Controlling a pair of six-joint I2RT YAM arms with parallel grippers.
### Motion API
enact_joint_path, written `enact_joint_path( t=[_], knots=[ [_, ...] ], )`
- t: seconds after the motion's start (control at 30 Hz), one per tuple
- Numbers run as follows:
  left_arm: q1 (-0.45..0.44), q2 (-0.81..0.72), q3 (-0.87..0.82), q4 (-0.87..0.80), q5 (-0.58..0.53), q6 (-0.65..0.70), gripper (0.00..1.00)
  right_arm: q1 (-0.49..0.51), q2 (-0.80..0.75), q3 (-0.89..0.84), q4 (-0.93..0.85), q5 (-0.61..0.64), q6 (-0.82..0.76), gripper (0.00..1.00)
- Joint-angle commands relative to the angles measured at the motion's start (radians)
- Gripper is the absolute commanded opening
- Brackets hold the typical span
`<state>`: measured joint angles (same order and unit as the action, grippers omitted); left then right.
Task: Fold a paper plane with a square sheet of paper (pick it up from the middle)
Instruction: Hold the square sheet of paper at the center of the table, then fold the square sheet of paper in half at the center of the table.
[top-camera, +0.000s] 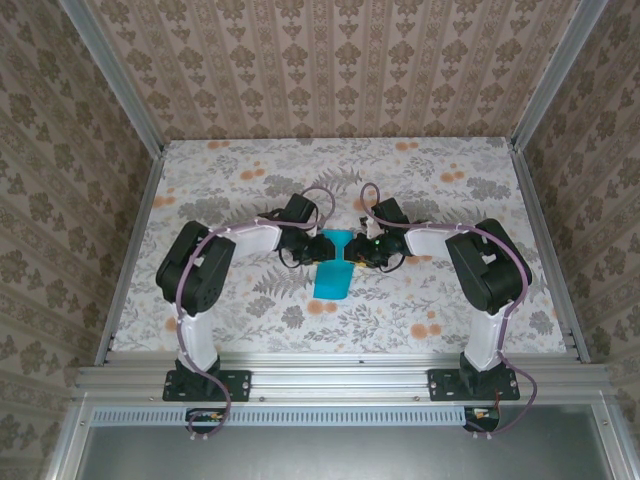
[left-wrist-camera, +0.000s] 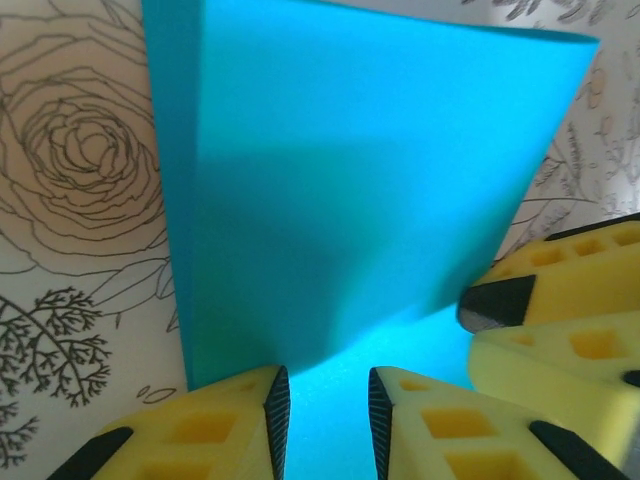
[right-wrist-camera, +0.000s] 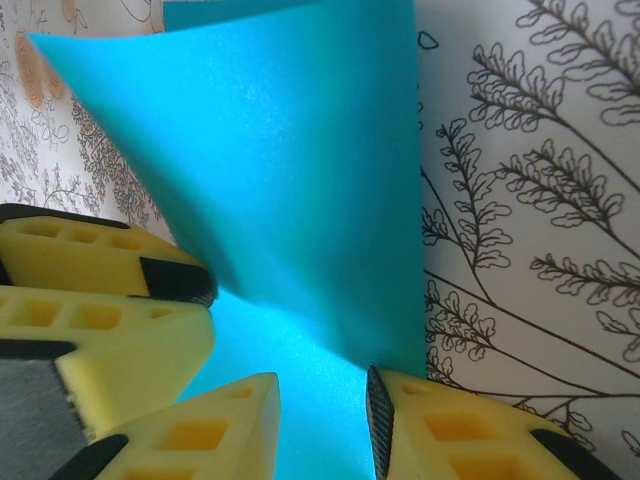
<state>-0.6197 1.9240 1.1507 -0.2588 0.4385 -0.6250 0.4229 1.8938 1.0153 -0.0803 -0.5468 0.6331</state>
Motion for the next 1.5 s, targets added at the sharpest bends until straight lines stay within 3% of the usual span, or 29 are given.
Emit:
enact_joint_path(
  t=[0.0, 0.4, 0.63, 0.9, 1.47],
  knots=[
    [-0.005, 0.027, 0.019, -0.045, -0.028, 0.050, 0.30, 0.008, 0.021, 0.005, -0.025, 0.012, 0.005, 0.33],
    [-0.040, 0.085, 0.041, -0.158, -0.170, 0.139, 0.28, -0.006, -0.018, 0.011, 0.010, 0.012, 0.038, 0.31],
    [-0.051, 0.097, 0.032, -0.182, -0.252, 0.173, 0.27, -0.019, 0.008, 0.054, 0.019, 0.017, 0.059, 0.22],
    [-0.070, 0.119, 0.034, -0.219, -0.331, 0.205, 0.28, -0.034, 0.070, 0.113, 0.000, 0.034, 0.053, 0.19],
    [-0.090, 0.153, 0.023, -0.248, -0.388, 0.228, 0.28, -0.107, 0.123, 0.167, -0.022, 0.094, -0.047, 0.18]
  ],
)
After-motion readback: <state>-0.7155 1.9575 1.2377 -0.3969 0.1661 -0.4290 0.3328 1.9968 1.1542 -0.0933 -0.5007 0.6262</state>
